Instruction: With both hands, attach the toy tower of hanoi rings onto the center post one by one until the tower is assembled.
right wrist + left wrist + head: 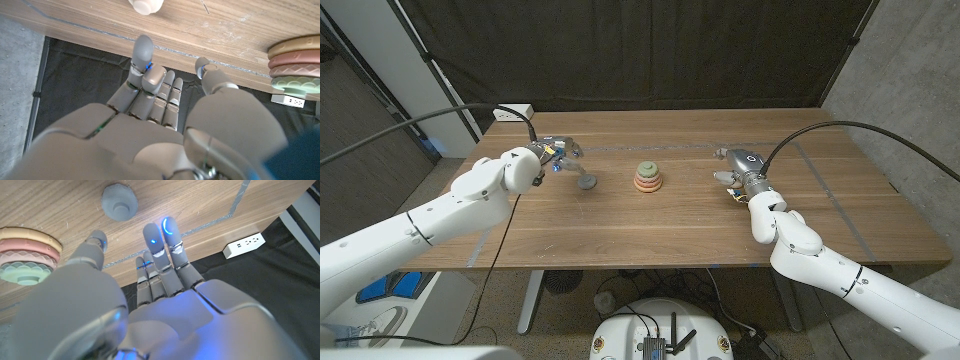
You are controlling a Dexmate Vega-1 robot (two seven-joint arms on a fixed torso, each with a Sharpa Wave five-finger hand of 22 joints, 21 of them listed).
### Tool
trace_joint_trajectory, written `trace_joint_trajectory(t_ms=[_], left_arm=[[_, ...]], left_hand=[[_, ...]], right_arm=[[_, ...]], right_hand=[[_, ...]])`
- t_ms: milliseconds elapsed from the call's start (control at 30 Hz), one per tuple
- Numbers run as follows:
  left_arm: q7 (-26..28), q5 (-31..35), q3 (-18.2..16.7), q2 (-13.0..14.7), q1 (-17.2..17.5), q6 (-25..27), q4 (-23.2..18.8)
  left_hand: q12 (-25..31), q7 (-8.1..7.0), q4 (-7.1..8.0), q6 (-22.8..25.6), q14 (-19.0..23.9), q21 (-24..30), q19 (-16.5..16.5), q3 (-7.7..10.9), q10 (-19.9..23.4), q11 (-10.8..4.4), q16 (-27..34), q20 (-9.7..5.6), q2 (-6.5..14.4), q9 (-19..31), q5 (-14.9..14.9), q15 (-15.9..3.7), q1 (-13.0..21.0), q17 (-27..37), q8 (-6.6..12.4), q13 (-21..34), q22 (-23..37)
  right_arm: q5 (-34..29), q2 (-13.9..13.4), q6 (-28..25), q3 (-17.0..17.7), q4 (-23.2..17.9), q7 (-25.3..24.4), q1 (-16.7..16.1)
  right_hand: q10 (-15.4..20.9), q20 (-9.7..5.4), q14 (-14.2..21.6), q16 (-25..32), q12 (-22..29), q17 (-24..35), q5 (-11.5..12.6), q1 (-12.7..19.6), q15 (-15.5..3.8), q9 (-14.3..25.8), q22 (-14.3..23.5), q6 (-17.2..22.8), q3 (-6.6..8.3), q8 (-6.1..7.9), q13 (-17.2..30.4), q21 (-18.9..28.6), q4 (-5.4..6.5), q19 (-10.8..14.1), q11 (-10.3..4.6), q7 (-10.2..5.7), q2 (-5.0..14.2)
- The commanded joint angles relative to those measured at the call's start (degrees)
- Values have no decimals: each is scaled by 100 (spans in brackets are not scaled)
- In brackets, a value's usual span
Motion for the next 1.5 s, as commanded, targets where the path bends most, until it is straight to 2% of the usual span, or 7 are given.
trace_joint_trajectory(t_ms=[33, 300, 367, 567, 1100, 1500], left_arm=[[-826, 57, 278, -71, -487, 126, 175], [-995, 311, 539, -210, -712, -1, 441], [-831, 387, 543, -263, -665, -14, 501], [-951, 699, 732, -356, -789, -94, 668], [-1049, 784, 822, -593, -819, -655, 1065], [-1083, 1178, 943, -785, -832, -601, 1233]], left_hand=[[-24, 61, 12, -237, -98, -23, -84, -84, -242, 79, 1, -781, -92, -17, -35, -534, 22, -18, -97, -19, -18], [-22, 127, 31, -472, -152, -40, -114, -137, -469, 138, -6, -780, -128, -43, -58, -532, -1, -47, -144, -52, -58], [2, 119, 31, -462, -145, -37, -84, -150, -452, 106, 2, -789, -138, -48, -64, -532, -3, -51, -128, -59, -71], [29, 103, 25, -435, -45, 3, 5, -172, -446, 76, 85, -821, -151, -61, -75, -532, 17, -6, -94, -79, -57], [26, 77, 26, -545, -38, 12, -5, -209, -548, 75, 84, -802, -179, -84, -94, -531, 30, -46, -102, -110, -37], [50, 77, 38, -548, -33, -3, 18, -222, -542, 76, 79, -782, -164, -98, -103, -531, 36, -73, -83, -129, -74]], right_arm=[[-7, -3, 34, -30, -6, 1, 6], [12, -9, 15, 1, -28, 4, -9], [7, -14, 35, 2, -17, -22, -14], [26, -7, 30, 12, -10, -29, -17], [20, -36, 43, 17, -56, 2, -3], [58, -31, -15, 42, -85, 22, -24]], right_hand=[[62, -420, -38, 13, -24, 2, -23, 14, -356, -7, 9, 67, -16, 24, 3, 24, 1, -10, -3, 4, 37], [85, -419, -37, 15, -24, 3, -17, -1, -356, -13, 6, 97, -23, 23, 1, 35, 1, -8, -3, -2, 56], [104, -419, -37, 15, -20, 3, -16, -4, -355, -14, 2, 100, -25, 21, 0, 34, 0, -10, -4, 0, 60], [122, -420, -40, 16, -19, 4, -11, -15, -355, -19, -3, 119, -30, 18, 1, 40, -4, -10, -8, 9, 71], [169, -420, -44, 21, -12, 6, 2, -34, -356, -31, -9, 164, -41, 10, 12, 56, -15, 0, -26, 16, 92], [174, -420, -22, 34, -24, 7, 13, -47, -358, -38, -9, 193, -50, 3, 15, 70, -19, 23, -16, 10, 111]])
